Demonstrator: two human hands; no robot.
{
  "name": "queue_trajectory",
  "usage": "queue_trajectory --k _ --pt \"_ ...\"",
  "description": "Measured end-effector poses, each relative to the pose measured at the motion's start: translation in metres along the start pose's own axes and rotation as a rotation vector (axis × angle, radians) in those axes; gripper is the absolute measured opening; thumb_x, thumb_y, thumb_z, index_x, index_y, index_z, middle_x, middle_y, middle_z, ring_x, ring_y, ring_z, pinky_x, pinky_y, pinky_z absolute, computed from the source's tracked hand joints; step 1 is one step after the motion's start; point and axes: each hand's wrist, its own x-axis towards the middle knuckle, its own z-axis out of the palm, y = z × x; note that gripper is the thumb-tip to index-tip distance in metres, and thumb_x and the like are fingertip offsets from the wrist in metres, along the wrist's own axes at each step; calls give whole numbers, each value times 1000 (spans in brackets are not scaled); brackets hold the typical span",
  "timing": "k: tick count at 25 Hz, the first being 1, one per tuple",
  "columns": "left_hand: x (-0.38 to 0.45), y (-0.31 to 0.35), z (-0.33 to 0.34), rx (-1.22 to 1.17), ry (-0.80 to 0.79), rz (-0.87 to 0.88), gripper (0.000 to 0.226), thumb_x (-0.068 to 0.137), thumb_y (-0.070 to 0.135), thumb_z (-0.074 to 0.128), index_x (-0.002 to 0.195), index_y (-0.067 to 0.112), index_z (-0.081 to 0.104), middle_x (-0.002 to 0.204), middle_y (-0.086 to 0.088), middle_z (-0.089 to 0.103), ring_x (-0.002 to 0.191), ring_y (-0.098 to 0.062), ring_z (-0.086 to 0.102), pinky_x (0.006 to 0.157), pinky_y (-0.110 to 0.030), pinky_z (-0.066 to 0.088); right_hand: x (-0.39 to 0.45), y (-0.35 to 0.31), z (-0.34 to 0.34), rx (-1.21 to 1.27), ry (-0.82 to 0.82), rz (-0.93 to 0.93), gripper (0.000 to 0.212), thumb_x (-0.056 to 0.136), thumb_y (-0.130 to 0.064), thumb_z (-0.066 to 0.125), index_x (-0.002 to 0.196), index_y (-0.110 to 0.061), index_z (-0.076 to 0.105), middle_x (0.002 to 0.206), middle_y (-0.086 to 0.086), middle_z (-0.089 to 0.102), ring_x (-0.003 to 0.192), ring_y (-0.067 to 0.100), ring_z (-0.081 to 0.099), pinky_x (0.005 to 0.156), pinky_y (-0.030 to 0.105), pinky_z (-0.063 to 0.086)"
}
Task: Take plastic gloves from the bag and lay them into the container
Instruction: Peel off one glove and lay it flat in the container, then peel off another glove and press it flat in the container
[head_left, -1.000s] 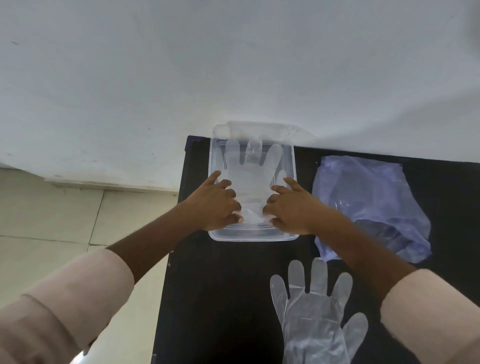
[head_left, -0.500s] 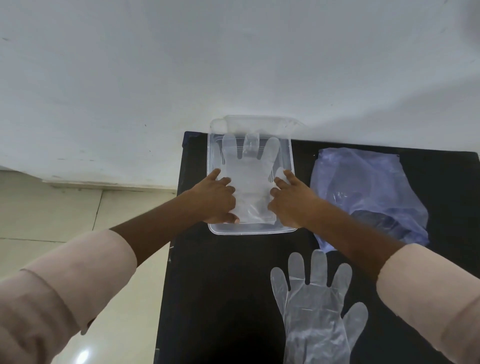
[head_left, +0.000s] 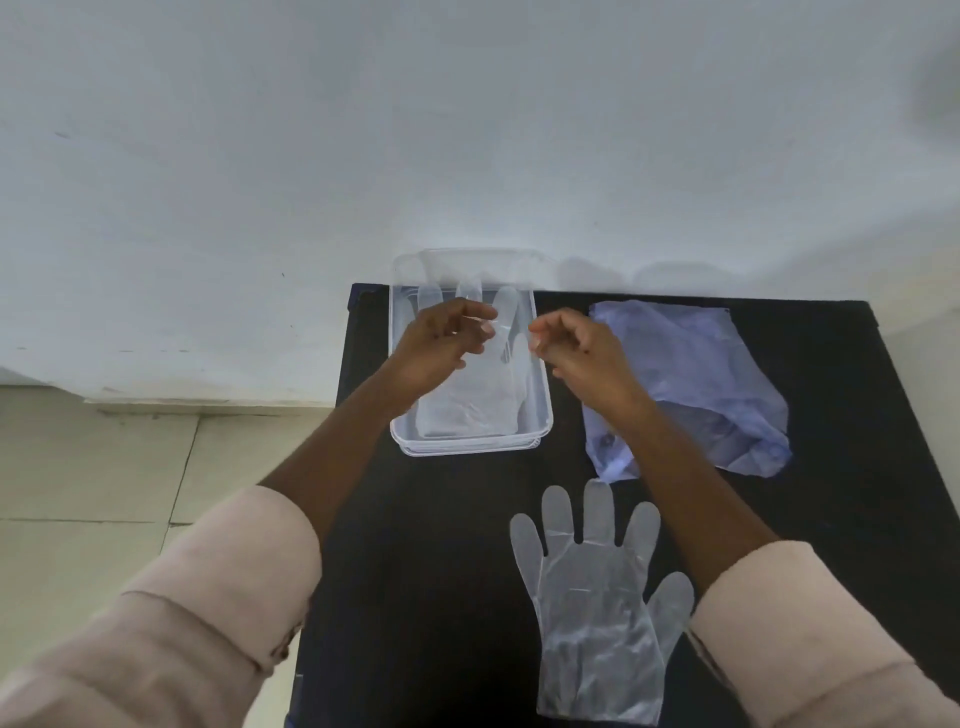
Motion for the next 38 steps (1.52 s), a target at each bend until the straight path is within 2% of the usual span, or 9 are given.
queue_trajectory --k 6,9,17,22,26,29,31,35,38 --pt "-68 31 79 -28 -88 -31 20 95 19 57 113 18 67 107 -6 72 95 -20 67 85 -35 52 -76 22 -41 371 30 127 12 94 -7 55 101 -10 63 99 7 64 94 24 60 84 40 50" --pt "-102 25 113 -19 -92 -66 22 95 23 57 115 18 66 107 -4 72 98 -21 68 85 -35 52 -117 41 -53 329 52 195 11 95 -12 55 88 -16 63 91 5 64 92 23 60 77 31 52" --pt "-195 -36 186 -26 -126 -257 21 94 18 58 112 16 68 109 -9 72 91 -19 65 86 -38 49 -236 130 -51 276 55 339 7 88 -20 62 86 -18 68 91 5 69 83 17 62 68 29 49" --pt "-231 -79 192 -35 -97 -379 17 94 17 59 109 14 68 102 -6 70 85 -15 64 83 -35 48 -286 187 -20 -270 -20 667 27 84 -38 62 83 -11 58 84 6 61 79 23 61 67 34 46" --pt "-245 -105 188 -14 -91 -419 11 93 15 60 98 19 69 102 -10 71 89 -20 65 85 -38 50 -302 196 1 -517 9 664 30 83 -40 62 89 -11 57 82 4 56 78 26 59 66 33 44" --pt "-248 -120 185 60 -36 -382 12 92 14 61 94 22 69 104 -11 73 93 -22 67 87 -38 52 -295 201 11 -162 107 734 24 76 -24 64 86 -2 64 77 8 67 65 24 64 59 33 52" --pt "-251 -132 184 250 -26 -281 13 86 15 69 99 21 68 106 -7 70 96 -20 65 91 -36 54 -291 196 12 249 167 818 16 72 -15 64 78 0 66 69 12 69 46 17 52 46 28 42" --pt "-267 -145 195 713 -107 -88 74 65 34 83 130 27 49 135 -1 45 122 -20 43 104 -37 39 -289 179 4 686 212 915 6 79 -12 64 78 -7 66 58 3 62 46 12 41 47 24 27" --pt "-271 -148 211 813 -67 -47 80 65 37 83 135 29 45 143 -2 38 129 -23 37 108 -40 33 -291 177 2 841 195 960 5 80 -16 63 79 -11 66 62 0 63 51 11 45 48 23 30"
